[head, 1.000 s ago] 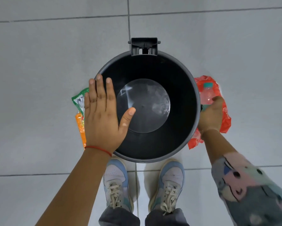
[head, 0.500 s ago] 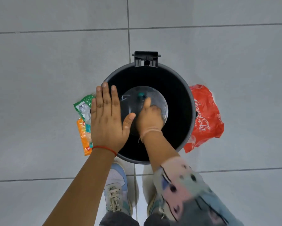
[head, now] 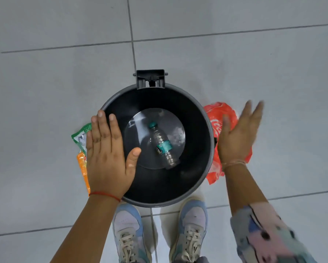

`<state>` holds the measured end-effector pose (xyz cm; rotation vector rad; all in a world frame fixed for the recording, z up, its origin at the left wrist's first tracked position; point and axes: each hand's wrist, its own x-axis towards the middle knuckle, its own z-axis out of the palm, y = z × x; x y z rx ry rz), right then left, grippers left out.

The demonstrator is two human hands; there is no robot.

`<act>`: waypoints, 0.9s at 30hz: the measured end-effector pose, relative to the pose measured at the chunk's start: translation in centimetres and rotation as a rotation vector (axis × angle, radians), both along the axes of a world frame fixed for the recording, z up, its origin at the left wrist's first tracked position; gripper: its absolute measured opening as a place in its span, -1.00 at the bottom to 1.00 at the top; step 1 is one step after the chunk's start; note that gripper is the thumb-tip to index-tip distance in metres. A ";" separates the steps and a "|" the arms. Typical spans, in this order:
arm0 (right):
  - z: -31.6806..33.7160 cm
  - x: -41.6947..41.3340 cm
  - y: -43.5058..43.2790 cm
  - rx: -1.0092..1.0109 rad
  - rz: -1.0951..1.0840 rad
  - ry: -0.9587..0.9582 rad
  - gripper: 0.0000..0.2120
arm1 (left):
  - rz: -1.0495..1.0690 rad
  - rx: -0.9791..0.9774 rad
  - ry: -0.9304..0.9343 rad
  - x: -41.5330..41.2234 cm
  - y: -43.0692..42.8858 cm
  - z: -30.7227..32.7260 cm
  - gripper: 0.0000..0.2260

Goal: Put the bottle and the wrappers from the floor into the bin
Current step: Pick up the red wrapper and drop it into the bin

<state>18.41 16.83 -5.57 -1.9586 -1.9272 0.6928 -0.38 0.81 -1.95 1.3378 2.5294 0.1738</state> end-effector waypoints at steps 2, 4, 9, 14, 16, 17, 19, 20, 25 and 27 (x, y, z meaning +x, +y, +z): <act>-4.6 2.1 -0.6 -0.409 0.119 -0.275 -0.36 | -0.005 0.010 0.007 -0.1 0.0 -0.2 -0.33; -8.2 3.1 -1.7 -0.617 0.184 -0.350 -0.36 | -0.014 0.024 0.011 -0.1 -0.2 -0.4 -0.34; -11.9 3.3 -3.2 -0.688 0.086 -0.320 -0.45 | -0.025 0.052 0.018 0.0 -0.2 -0.6 -0.32; -10.8 4.3 -2.9 -0.599 0.050 -0.398 -0.57 | 0.001 0.038 0.013 0.2 0.0 -0.2 -0.31; -9.2 4.4 -2.6 -0.536 -0.010 -0.363 -0.59 | 0.009 0.037 0.001 0.2 0.0 -0.2 -0.31; -7.7 4.4 -2.3 -0.485 -0.029 -0.336 -0.59 | 0.015 0.039 -0.009 0.2 0.0 0.0 -0.31; -3.8 4.4 -1.8 -0.295 -0.053 -0.268 -0.58 | 0.027 0.054 -0.027 0.1 0.0 0.0 -0.31; -1.2 4.4 -1.7 -0.176 -0.049 -0.223 -0.58 | 0.036 0.063 -0.041 0.1 0.0 0.1 -0.31; 12.7 2.3 -3.3 -0.124 0.142 -0.006 -0.55 | 0.044 0.133 -0.128 -0.3 -0.3 0.3 -0.31; 14.6 -1.3 -5.7 0.031 0.215 -0.043 -0.59 | 0.061 0.198 -0.189 -0.5 -0.4 0.3 -0.30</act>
